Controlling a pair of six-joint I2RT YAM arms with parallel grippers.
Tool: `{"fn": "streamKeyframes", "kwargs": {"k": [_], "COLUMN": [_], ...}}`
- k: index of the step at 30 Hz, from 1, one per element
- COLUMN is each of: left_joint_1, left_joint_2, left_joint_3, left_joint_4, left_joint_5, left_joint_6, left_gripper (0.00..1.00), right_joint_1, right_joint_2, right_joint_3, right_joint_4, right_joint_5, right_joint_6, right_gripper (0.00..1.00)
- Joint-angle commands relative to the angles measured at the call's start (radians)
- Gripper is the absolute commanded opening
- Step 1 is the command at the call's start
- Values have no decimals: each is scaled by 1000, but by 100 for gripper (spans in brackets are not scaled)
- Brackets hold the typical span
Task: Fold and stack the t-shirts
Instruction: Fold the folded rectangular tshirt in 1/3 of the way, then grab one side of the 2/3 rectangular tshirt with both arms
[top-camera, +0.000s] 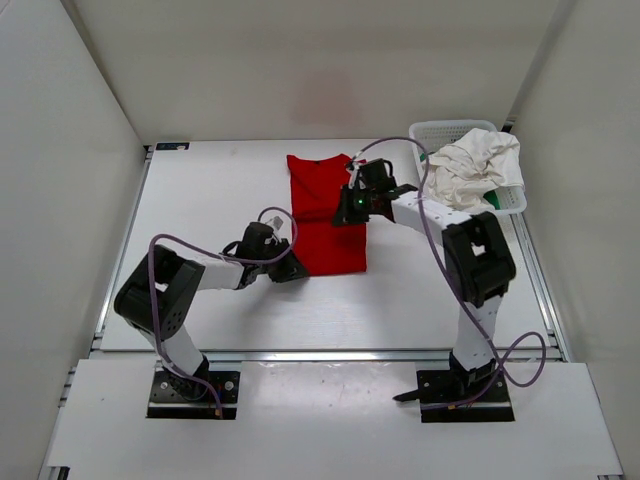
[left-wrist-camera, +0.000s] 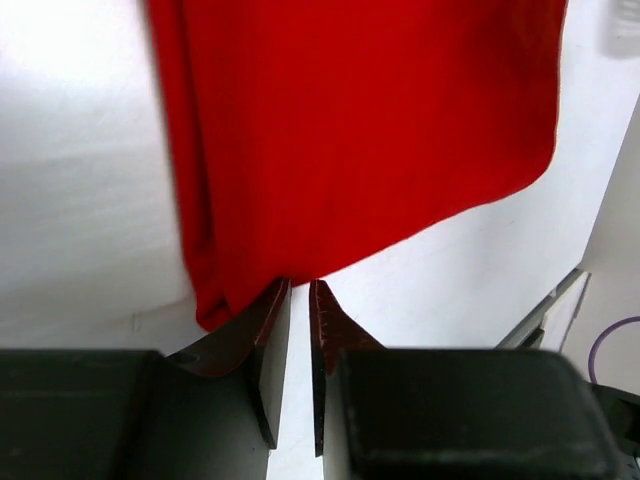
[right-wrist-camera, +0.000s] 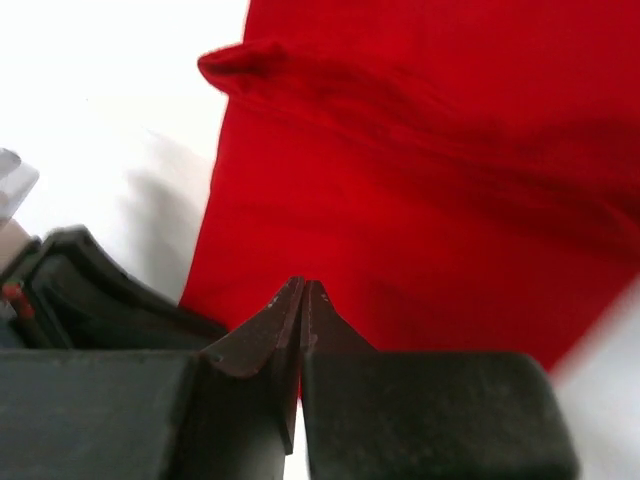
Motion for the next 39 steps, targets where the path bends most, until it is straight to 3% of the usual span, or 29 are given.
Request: {"fn": "streamKeyframes", "kwargs": {"k": [1, 5, 10, 17, 21, 26, 28, 34, 39], "left_joint_1": [-11, -61, -36, 1, 66, 120, 130, 124, 109], "left_joint_2": [-46, -69, -156, -302, -305, -255, -239, -207, -181], "left_joint_3": [-28, -77, -166, -165, -151, -149, -148, -148, -146], "left_joint_4": [78, 63, 68, -14, -11, 8, 6, 25, 61], "left_joint_5": [13, 22, 39, 15, 13, -5, -13, -16, -1], "left_joint_6": [-14, -1, -8, 16, 24, 28, 38, 21, 1], "left_gripper": [26, 26, 25, 31, 41, 49, 52, 54, 67], "right_joint_1": [7, -7, -59, -56, -31, -59, -74, -90, -89], "right_joint_2": [116, 258, 397, 336, 118, -213, -276, -246, -234], "right_joint_3": [99, 244, 428, 427, 239, -202, -343, -472, -564], "right_joint_4": [52, 19, -7, -16, 52, 244, 344, 350, 396], "right_joint_5": [-136, -144, -139, -156, -87, -81, -84, -147, -132], "right_joint_6": [22, 36, 49, 38, 32, 121, 156, 142, 165], "right_gripper": [1, 0, 0, 0, 1, 5, 6, 2, 0]}}
